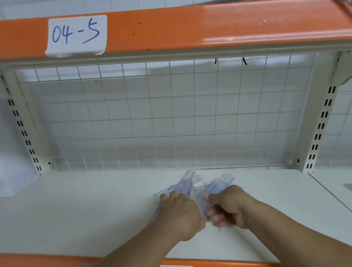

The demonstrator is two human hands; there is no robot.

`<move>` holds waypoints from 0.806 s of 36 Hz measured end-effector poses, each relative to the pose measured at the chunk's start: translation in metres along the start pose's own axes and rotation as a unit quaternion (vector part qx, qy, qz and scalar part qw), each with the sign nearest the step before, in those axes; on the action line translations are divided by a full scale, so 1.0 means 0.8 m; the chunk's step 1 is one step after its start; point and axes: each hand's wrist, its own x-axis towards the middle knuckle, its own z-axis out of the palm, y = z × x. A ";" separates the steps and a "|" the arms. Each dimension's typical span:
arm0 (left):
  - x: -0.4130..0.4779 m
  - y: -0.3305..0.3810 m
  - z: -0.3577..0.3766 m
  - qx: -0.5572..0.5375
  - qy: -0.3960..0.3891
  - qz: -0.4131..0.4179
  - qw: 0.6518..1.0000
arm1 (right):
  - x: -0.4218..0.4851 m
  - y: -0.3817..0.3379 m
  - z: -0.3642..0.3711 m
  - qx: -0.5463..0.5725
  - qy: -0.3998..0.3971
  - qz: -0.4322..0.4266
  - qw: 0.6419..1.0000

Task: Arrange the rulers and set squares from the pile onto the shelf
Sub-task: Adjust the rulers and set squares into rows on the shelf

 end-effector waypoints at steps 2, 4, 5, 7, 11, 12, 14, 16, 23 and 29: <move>0.001 -0.008 0.002 0.004 -0.004 0.001 1.000 | -0.002 -0.001 -0.003 -0.046 -0.004 -0.005 0.999; 0.001 -0.015 0.002 0.010 -0.008 -0.002 1.000 | -0.003 -0.003 -0.005 -0.149 0.015 -0.035 0.988; 0.002 -0.019 0.003 0.013 -0.010 -0.005 1.000 | -0.004 -0.005 -0.006 -0.226 0.036 -0.059 0.972; 0.004 -0.025 0.004 0.017 -0.015 -0.015 1.000 | -0.008 -0.011 -0.011 -0.384 0.092 -0.109 0.912; 0.008 -0.037 0.008 0.020 -0.032 -0.031 0.999 | -0.012 -0.014 -0.027 -0.580 0.179 -0.241 0.758; 0.009 -0.039 0.008 0.020 -0.034 -0.031 0.999 | -0.009 -0.012 -0.032 -0.621 0.185 -0.296 0.702; 0.008 -0.042 0.007 0.022 -0.039 -0.025 0.999 | 0.002 -0.007 -0.039 -0.683 0.190 -0.358 0.607; 0.007 -0.043 0.007 0.020 -0.039 -0.019 0.999 | 0.010 0.000 -0.043 -0.697 0.193 -0.392 0.569; 0.008 -0.048 0.011 -0.001 -0.018 -0.002 1.000 | 0.016 0.013 -0.039 -0.692 0.139 -0.405 0.582; 0.012 -0.056 0.014 -0.036 0.023 -0.029 0.999 | 0.006 0.010 -0.041 -0.642 0.153 -0.368 0.655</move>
